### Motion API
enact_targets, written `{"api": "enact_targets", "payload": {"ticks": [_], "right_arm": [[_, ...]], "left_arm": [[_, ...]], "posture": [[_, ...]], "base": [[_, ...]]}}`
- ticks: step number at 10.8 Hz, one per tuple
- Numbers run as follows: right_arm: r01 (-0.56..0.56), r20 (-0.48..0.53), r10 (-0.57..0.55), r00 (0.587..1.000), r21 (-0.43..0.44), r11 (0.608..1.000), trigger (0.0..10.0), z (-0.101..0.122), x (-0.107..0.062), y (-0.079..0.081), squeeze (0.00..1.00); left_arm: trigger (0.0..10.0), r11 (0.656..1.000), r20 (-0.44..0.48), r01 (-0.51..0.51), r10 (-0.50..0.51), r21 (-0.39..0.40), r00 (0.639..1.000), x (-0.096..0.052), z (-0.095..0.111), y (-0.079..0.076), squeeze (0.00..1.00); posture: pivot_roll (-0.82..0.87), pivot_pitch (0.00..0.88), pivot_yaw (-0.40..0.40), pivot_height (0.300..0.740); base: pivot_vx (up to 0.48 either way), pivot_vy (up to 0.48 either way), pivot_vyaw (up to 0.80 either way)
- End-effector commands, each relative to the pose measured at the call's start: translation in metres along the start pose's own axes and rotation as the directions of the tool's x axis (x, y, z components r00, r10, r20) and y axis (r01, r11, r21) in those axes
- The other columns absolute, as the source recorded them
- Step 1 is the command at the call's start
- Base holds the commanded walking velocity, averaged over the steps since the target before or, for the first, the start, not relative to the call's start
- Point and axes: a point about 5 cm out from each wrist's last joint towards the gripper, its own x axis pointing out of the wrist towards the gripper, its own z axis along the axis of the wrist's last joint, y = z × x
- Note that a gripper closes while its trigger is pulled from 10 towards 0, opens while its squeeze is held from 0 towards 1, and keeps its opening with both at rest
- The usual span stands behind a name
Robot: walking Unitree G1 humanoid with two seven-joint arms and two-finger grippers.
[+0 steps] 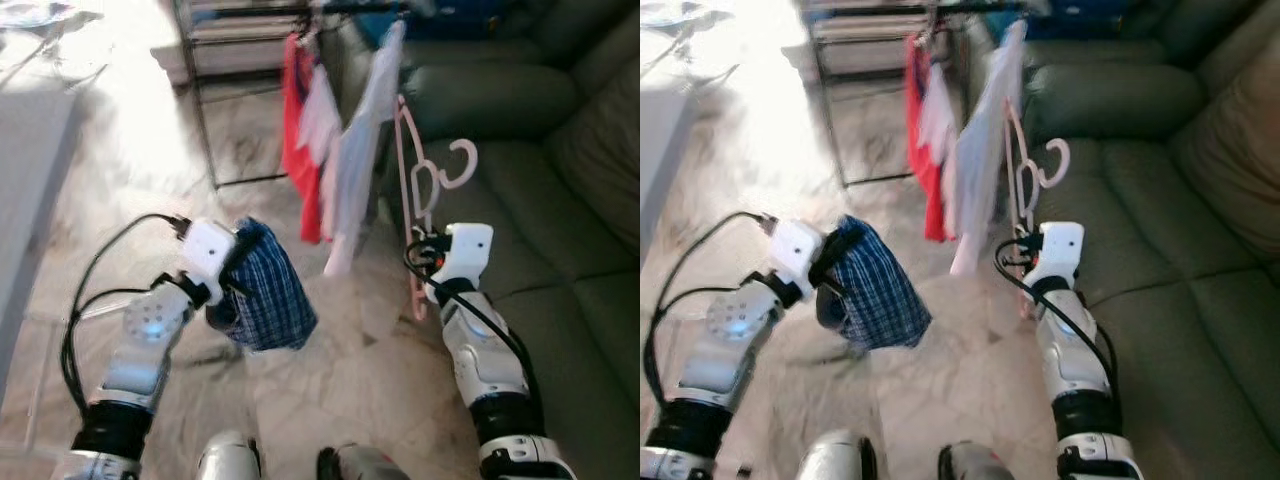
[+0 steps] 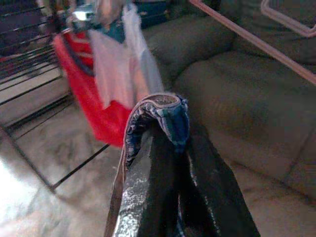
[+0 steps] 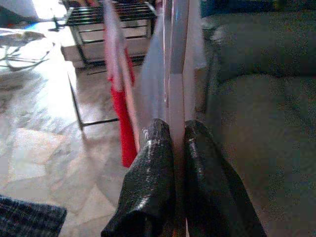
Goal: Hang hanger
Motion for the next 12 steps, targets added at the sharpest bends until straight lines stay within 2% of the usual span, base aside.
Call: {"api": "enact_targets", "payload": {"ticks": [1,5,6,8,9,10,12], "right_arm": [[0.0,0.021,0.0,1.0,-0.003,1.0,10.0,0.005,-0.0005,-0.0025,0.0],[0.002,0.02,-0.001,1.0,-0.012,1.0,10.0,0.0048,-0.0022,-0.0044,0.0],[0.001,0.021,0.0,1.0,-0.011,1.0,10.0,0.0051,-0.0022,-0.0047,0.0],[-0.006,0.022,0.006,1.0,-0.006,1.0,10.0,0.0054,-0.0024,-0.0036,0.0],[-0.012,0.025,0.012,1.0,-0.002,1.0,10.0,0.0052,-0.0029,-0.0025,0.0],[-0.018,0.028,0.018,0.999,0.001,1.0,10.0,0.0054,-0.0029,-0.0012,0.0],[-0.022,0.028,0.022,0.999,0.002,1.0,10.0,0.0055,-0.0029,0.0006,0.0]], "left_arm": [[10.0,1.0,0.024,0.015,-0.015,0.005,1.0,0.0005,0.0043,-0.001,0.0],[10.0,1.0,0.028,0.023,-0.022,-0.006,0.999,0.0012,0.0035,-0.0039,0.0],[10.0,1.0,0.014,-0.004,0.004,-0.006,1.0,0.0014,0.0022,-0.0038,0.0],[10.0,0.997,0.014,-0.062,0.063,-0.051,0.998,0.0028,0.0029,-0.0016,0.0],[10.0,0.997,0.011,-0.058,0.059,-0.058,0.998,0.0024,0.0027,-0.0021,0.0],[10.0,0.998,0.03,-0.036,0.038,-0.054,0.999,0.0011,0.0047,-0.003,0.0],[10.0,0.999,0.0,-0.025,0.025,-0.02,1.0,-0.0016,0.0024,-0.0014,0.0]], "posture": [[0.06,0.129,-0.085,0.74],[0.05,0.131,-0.092,0.74],[0.05,0.132,-0.094,0.74],[0.05,0.132,-0.095,0.74],[0.05,0.134,-0.097,0.74],[0.05,0.134,-0.096,0.74],[0.06,0.136,-0.094,0.74]], "base": [[0.428,0.0,-0.8],[0.409,0.0,-0.8],[0.0,0.0,-0.8],[0.0,0.0,0.0],[0.0,0.0,0.0],[0.0,0.0,0.0],[0.0,0.0,0.0]]}}
